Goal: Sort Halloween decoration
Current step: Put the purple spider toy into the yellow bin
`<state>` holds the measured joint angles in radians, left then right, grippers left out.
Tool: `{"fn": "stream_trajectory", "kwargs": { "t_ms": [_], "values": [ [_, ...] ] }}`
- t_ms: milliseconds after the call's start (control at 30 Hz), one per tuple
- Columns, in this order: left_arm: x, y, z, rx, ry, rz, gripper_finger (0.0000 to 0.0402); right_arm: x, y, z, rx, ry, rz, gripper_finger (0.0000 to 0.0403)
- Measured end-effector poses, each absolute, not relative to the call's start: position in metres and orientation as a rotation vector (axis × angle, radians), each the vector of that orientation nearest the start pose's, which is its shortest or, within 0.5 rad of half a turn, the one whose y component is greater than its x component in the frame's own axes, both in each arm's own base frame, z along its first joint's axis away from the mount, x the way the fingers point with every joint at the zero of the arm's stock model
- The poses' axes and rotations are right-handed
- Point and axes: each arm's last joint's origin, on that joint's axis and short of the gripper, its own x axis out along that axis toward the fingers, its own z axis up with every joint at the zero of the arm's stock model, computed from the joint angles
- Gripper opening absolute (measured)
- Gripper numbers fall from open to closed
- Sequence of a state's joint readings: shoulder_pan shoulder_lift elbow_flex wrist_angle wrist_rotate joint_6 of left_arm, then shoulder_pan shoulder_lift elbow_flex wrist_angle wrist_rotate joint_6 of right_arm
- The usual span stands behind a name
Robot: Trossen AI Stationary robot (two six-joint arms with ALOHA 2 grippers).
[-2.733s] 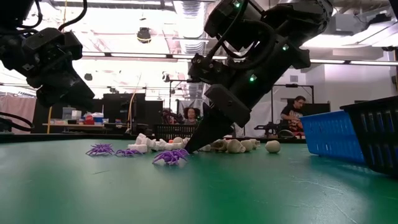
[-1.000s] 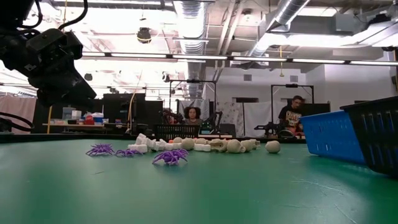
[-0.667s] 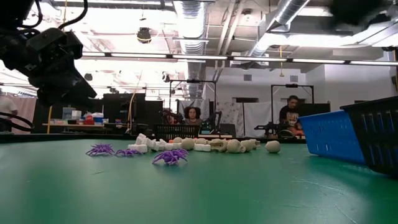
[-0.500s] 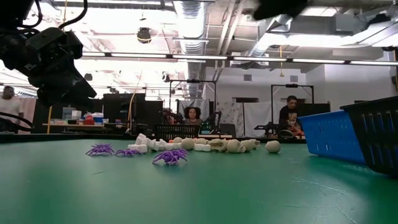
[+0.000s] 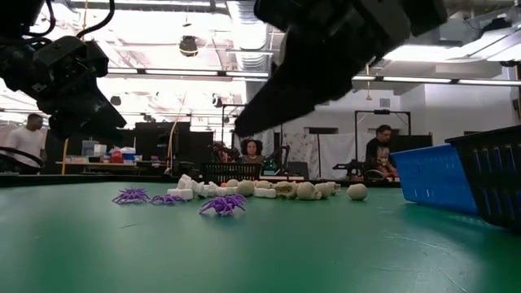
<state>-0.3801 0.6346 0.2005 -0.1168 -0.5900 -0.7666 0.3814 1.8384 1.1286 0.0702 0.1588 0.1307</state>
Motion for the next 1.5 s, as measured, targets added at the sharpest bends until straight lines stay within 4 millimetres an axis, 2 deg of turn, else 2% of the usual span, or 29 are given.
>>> {"fn": "stream_trajectory", "kwargs": {
  "t_ms": [467, 800, 1500],
  "values": [
    [0.13, -0.035, 0.163, -0.497, 0.379, 0.373, 0.0189, 0.375, 0.149, 0.148, -0.06, 0.68, 0.181, 0.0138],
    [0.13, -0.035, 0.163, -0.497, 0.379, 0.373, 0.0189, 0.377, 0.138, 0.146, -0.048, 0.703, 0.121, 0.0138],
    [0.13, -0.035, 0.163, -0.498, 0.379, 0.373, 0.0189, 0.377, 0.136, 0.145, -0.036, 0.721, 0.138, 0.0138]
  ]
}}
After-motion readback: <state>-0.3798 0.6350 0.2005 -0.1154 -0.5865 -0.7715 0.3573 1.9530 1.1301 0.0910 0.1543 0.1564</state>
